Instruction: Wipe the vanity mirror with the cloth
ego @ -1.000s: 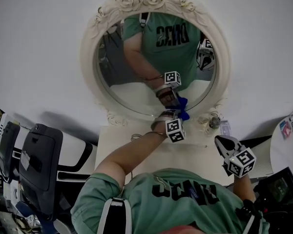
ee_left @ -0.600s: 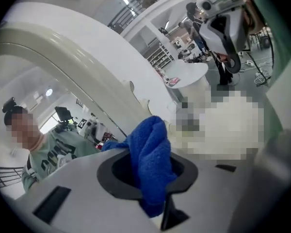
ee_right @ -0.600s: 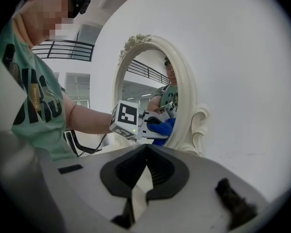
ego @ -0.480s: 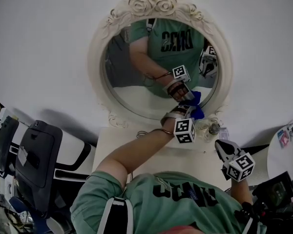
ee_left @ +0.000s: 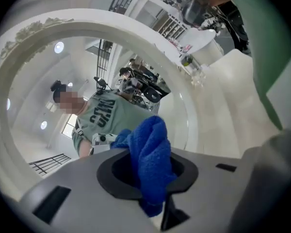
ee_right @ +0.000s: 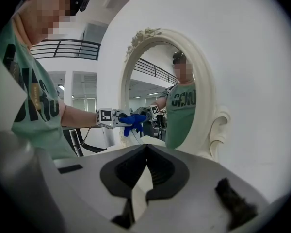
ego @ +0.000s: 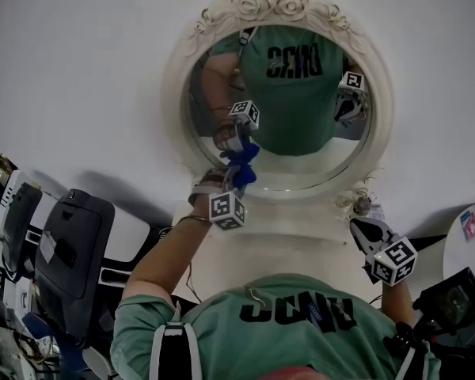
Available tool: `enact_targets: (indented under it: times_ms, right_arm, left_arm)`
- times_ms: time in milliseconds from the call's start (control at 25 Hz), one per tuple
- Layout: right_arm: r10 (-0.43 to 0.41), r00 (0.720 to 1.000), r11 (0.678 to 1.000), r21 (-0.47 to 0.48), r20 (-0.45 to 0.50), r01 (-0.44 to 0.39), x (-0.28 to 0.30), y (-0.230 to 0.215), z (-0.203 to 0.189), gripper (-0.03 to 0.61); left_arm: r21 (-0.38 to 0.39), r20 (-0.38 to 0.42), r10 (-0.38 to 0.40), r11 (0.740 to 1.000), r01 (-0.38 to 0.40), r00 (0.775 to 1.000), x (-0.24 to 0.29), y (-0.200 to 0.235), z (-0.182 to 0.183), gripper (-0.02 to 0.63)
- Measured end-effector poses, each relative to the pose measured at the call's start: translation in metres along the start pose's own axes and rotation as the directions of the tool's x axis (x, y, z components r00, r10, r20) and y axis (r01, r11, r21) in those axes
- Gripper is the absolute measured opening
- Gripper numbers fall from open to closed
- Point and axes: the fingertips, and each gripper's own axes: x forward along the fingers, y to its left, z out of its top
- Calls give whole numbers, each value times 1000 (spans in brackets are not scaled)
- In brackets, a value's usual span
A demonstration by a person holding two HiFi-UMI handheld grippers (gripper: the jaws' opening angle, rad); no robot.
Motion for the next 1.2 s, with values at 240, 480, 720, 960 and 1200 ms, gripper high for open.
enact_targets:
  times_ms: [240, 480, 720, 960, 1200]
  right_arm:
    - [27, 1000, 999, -29, -9, -28, 8, 11, 8, 12]
    - [7, 1000, 1000, -17, -18, -7, 2, 2, -6, 12]
    - [-8, 1000, 1000, 4, -20, 8, -7, -5, -15, 12]
    - [-62, 998, 997, 38, 0, 62, -23, -23, -29, 12]
    - [-105, 994, 991, 85, 7, 104, -37, -31, -35, 12]
  left_arm:
    - [97, -106, 16, 995, -6, 994, -4, 0, -52, 89]
    - [129, -83, -42, 990, 53, 996, 17, -27, -31, 89]
    - [169, 13, -130, 978, 126, 991, 53, -70, 43, 89]
    - [210, 91, -217, 958, 195, 972, 90, -115, 121, 89]
    - [269, 157, -297, 931, 249, 942, 98, -129, 194, 89]
